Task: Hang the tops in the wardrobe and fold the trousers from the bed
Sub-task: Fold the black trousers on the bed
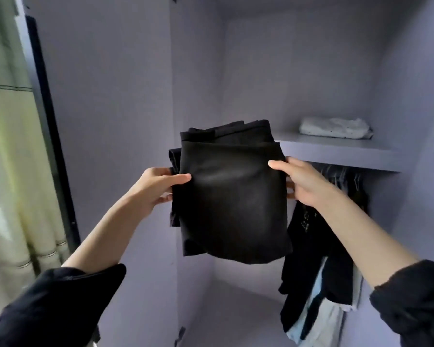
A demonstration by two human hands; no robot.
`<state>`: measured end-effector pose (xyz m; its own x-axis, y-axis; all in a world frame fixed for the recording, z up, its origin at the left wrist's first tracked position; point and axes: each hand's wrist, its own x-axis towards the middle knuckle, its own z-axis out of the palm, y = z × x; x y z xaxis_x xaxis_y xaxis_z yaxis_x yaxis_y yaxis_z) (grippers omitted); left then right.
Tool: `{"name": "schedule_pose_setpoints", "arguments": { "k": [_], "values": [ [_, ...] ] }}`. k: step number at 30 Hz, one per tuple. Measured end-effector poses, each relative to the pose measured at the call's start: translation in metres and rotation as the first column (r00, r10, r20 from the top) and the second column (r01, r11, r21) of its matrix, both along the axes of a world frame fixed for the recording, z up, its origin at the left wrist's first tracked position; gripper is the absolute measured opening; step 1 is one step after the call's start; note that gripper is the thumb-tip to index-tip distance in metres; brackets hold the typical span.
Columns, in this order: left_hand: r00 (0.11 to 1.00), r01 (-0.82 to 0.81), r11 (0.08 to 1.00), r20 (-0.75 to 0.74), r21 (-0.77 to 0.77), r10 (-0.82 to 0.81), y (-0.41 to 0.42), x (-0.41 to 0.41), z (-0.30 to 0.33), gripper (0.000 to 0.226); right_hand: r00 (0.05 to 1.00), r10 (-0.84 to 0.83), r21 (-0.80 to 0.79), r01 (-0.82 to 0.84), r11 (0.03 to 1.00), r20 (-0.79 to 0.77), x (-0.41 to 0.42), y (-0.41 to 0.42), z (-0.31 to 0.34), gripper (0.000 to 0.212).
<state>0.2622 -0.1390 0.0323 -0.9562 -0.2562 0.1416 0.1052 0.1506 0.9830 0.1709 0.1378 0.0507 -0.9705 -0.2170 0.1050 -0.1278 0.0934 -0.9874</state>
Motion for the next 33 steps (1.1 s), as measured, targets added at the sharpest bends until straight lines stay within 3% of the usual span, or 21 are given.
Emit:
{"name": "schedule_pose_setpoints", "arguments": {
  "k": [8, 13, 18, 21, 25, 27, 29, 31, 33],
  "values": [
    [0.986, 0.115, 0.993, -0.122, -0.017, -0.116, 0.048, -0.118, 0.096, 0.010, 0.990, -0.102, -0.053, 0.097, 0.994, -0.101, -0.086, 0.056, 0.086, 0.027],
    [0.978, 0.160, 0.987, -0.132, -0.011, -0.160, 0.070, -0.193, 0.131, 0.013, 0.975, -0.183, -0.017, 0.182, 0.983, -0.123, -0.142, 0.080, 0.125, 0.014],
    [0.960, 0.206, 0.977, -0.186, -0.048, -0.211, 0.088, -0.283, 0.158, 0.020, 0.948, -0.280, 0.011, 0.285, 0.958, -0.154, -0.204, 0.100, 0.158, 0.020],
    [0.950, 0.256, 0.964, -0.167, -0.065, -0.264, 0.092, -0.341, 0.164, 0.032, 0.928, -0.355, 0.009, 0.358, 0.934, -0.115, -0.247, 0.103, 0.169, 0.018],
    [0.945, 0.318, 0.942, -0.044, -0.107, -0.324, 0.096, -0.416, 0.155, 0.030, 0.908, -0.415, 0.061, 0.418, 0.906, -0.055, -0.304, 0.104, 0.161, 0.020],
    [0.951, 0.309, 0.933, 0.061, -0.185, -0.303, 0.098, -0.443, 0.146, 0.038, 0.880, -0.470, 0.081, 0.475, 0.877, -0.067, -0.321, 0.106, 0.156, 0.027],
    [0.959, 0.281, 0.889, 0.136, -0.363, -0.248, 0.102, -0.465, 0.139, 0.039, 0.842, -0.520, 0.178, 0.539, 0.823, -0.145, -0.334, 0.105, 0.151, 0.036],
    [0.972, 0.235, 0.800, 0.116, -0.551, -0.206, 0.104, -0.479, 0.137, 0.030, 0.808, -0.497, 0.256, 0.578, 0.775, -0.317, -0.340, 0.095, 0.150, 0.031],
    [0.961, 0.224, 0.721, 0.028, -0.656, -0.274, 0.108, -0.490, 0.137, 0.028, 0.799, -0.355, 0.332, 0.544, 0.771, -0.485, -0.341, 0.076, 0.149, 0.019]
  ]
}}
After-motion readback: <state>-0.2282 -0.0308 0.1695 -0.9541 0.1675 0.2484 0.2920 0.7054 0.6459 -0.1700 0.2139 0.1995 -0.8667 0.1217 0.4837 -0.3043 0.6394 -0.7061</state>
